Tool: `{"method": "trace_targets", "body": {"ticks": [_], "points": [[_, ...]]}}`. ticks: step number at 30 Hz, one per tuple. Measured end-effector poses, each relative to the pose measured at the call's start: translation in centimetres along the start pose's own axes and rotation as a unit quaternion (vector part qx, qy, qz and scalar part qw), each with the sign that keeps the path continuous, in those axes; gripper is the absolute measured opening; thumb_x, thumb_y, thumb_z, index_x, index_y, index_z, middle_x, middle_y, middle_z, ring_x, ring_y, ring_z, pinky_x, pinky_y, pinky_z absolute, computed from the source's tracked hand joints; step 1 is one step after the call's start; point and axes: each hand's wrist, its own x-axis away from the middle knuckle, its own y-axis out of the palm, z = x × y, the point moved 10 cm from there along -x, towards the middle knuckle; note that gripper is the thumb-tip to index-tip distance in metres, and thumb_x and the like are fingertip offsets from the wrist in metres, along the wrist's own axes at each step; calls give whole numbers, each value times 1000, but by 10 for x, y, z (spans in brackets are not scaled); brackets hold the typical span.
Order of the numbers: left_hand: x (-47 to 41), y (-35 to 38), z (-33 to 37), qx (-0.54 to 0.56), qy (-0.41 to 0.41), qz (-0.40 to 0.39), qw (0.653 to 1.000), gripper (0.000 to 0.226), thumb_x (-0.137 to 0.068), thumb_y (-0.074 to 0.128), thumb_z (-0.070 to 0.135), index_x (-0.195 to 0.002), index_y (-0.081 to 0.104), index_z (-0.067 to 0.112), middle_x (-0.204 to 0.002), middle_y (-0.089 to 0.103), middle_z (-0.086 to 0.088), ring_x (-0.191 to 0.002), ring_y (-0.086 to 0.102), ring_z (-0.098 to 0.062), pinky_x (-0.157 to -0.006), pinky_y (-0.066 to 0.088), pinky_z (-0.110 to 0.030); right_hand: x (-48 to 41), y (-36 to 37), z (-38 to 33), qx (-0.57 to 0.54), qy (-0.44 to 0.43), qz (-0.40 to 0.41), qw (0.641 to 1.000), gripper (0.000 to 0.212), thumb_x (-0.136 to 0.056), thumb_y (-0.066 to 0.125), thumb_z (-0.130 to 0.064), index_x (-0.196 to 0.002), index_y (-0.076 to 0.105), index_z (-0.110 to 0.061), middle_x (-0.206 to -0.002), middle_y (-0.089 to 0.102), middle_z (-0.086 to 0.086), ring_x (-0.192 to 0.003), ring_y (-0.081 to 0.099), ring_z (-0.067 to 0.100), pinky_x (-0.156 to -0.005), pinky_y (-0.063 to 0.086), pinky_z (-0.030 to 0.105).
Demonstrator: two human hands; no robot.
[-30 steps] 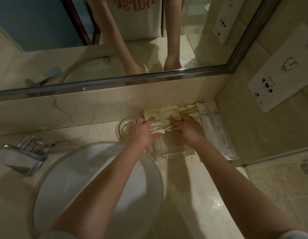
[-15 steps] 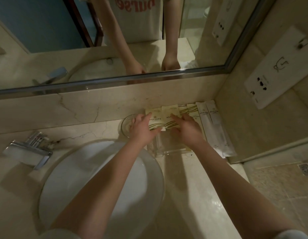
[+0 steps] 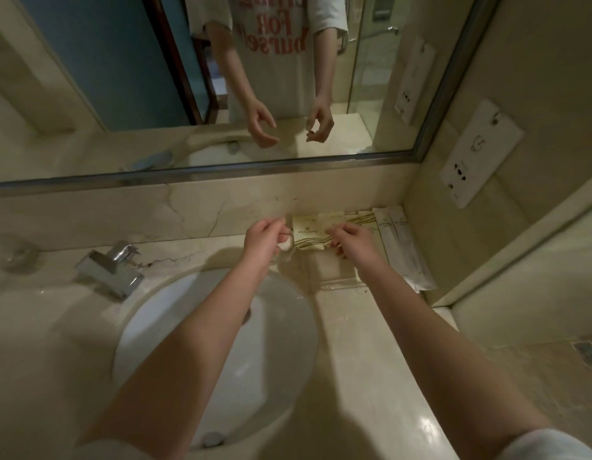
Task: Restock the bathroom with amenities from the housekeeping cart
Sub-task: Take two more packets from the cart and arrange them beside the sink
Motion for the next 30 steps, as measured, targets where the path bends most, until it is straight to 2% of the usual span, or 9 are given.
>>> {"method": "trace_targets", "body": {"ticks": [2, 4, 7, 11, 15, 20, 27, 30], "points": [[9, -5, -1, 12, -10, -7, 1000, 15, -91, 54, 19, -76, 55, 20, -74, 61, 2, -63, 54, -7, -49, 34, -18, 12, 4, 1, -13, 15, -13, 1000, 15, -88, 59, -21, -88, 65, -7, -66, 56, 0, -55, 47, 13, -50, 36, 22], [18, -10, 1, 14, -16, -10, 1000, 13, -91, 54, 20, -78, 56, 20, -75, 62, 2, -62, 55, -6, -46, 35, -16, 20, 6, 3, -19, 26, -17, 999, 26, -88, 58, -22, -99, 66, 0, -69, 57, 1, -56, 48, 14, -53, 36, 24], [28, -17, 2, 7, -18, -12, 1000, 7, -91, 56, 20, -84, 57, 19, -75, 62, 3, -61, 55, -5, -46, 34, -16, 31, 13, 5, -19, 34, -25, 999, 30, -88, 58, -25, -105, 66, -2, -75, 59, 2, -58, 50, 14, -55, 38, 25], [39, -25, -7, 0, -34, -9, 999, 9, -89, 58, 21, -96, 59, 15, -77, 63, 3, -63, 56, -7, -54, 34, -21, 39, 23, 12, -42, 42, -37, 998, 25, -88, 58, -24, -102, 66, -5, -72, 57, 1, -57, 48, 13, -56, 37, 24], [43, -35, -18, -10, -47, 9, 999, 5, -87, 59, 23, -84, 59, 20, -79, 64, 3, -68, 57, -8, -60, 38, -23, 44, 33, 21, -42, 45, -55, 997, 18, -89, 57, -23, -96, 66, -9, -70, 57, 0, -56, 47, 14, -55, 37, 24], [47, -34, -19, -17, -40, -3, 999, 4, -89, 57, 21, -88, 59, 19, -79, 63, 3, -68, 57, -8, -61, 38, -22, 53, 34, 18, -49, 38, -50, 997, 16, -88, 58, -23, -93, 66, -10, -69, 57, 1, -55, 47, 14, -55, 36, 25], [56, -27, -2, -47, 0, -84, 995, 12, -90, 54, 17, -79, 57, 21, -76, 61, 4, -63, 53, -7, -56, 34, -21, 75, 30, 9, -57, 32, 14, 998, 10, -87, 59, -22, -81, 62, -14, -70, 57, 2, -56, 47, 15, -54, 36, 24], [63, -32, -4, -72, 9, -139, 988, 11, -89, 55, 18, -79, 56, 22, -78, 61, 3, -66, 53, -7, -58, 34, -22, 96, 38, 10, -67, 35, 53, 996, 13, -87, 60, -23, -86, 63, -11, -70, 55, 3, -56, 46, 14, -56, 36, 25]]}}
